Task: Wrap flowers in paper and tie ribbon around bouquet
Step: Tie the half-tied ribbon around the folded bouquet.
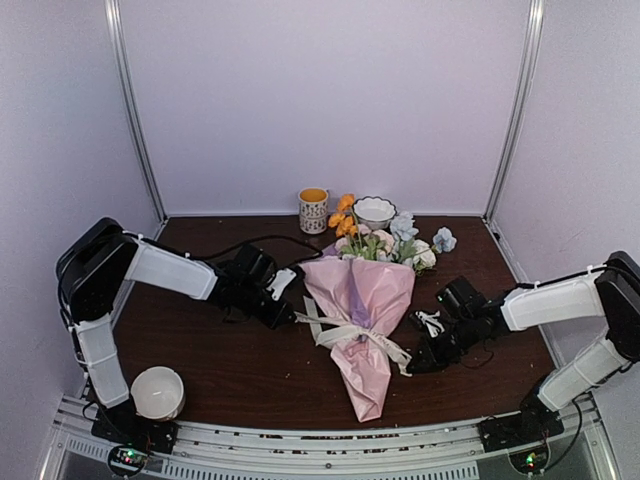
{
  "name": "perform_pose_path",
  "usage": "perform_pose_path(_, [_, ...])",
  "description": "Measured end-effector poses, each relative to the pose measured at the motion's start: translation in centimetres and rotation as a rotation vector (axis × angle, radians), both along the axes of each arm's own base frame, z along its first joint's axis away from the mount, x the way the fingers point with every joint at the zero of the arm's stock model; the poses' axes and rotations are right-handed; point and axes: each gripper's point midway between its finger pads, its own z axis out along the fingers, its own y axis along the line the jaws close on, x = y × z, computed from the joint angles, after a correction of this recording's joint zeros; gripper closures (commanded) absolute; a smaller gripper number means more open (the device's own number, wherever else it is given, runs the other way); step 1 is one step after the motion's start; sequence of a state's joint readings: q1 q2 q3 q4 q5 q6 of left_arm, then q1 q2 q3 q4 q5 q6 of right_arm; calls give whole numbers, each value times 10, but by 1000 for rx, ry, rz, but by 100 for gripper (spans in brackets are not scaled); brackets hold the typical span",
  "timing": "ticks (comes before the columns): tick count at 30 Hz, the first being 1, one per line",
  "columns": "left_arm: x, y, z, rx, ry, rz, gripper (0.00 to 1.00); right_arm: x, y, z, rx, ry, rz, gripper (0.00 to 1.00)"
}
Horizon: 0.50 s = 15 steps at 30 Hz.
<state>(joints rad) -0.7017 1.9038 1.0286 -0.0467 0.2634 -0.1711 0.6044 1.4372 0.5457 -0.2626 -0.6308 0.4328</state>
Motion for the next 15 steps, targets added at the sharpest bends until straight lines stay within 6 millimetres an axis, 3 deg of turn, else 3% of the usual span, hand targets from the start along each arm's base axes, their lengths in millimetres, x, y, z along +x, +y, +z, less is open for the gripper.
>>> perform_pose_path(2, [-11, -1, 0, -10, 4, -36, 100, 2, -2, 2, -14, -8, 2, 98])
perform_pose_path(3, [-16, -1, 1, -14, 6, -53, 98, 4, -3, 4, -25, -16, 0, 88])
perform_pose_path(4, [-22, -3, 2, -18, 7, -70, 90, 7, -4, 8, -30, -27, -4, 73])
perform_pose_path(6, [-33, -8, 6, -31, 3, -109, 56, 15, -3, 18, -36, -61, -7, 31])
perform_pose_path(7, [-37, -11, 10, -41, -2, -126, 42, 20, -3, 23, -39, -78, -11, 17])
perform_pose_path(8, [-41, -13, 14, -52, -8, -136, 20, 27, -5, 32, -51, -115, -11, 3])
perform_pose_path(9, [-45, -15, 20, -62, -17, -146, 5, 31, -5, 36, -55, -131, -13, 0])
perform_pose_path(12, [-51, -10, 43, -95, -53, -142, 2, 49, -21, 61, -79, -219, -67, 0])
perform_pose_path(15, [-47, -4, 85, -142, -143, -112, 2, 81, -54, 103, -68, -347, -216, 0])
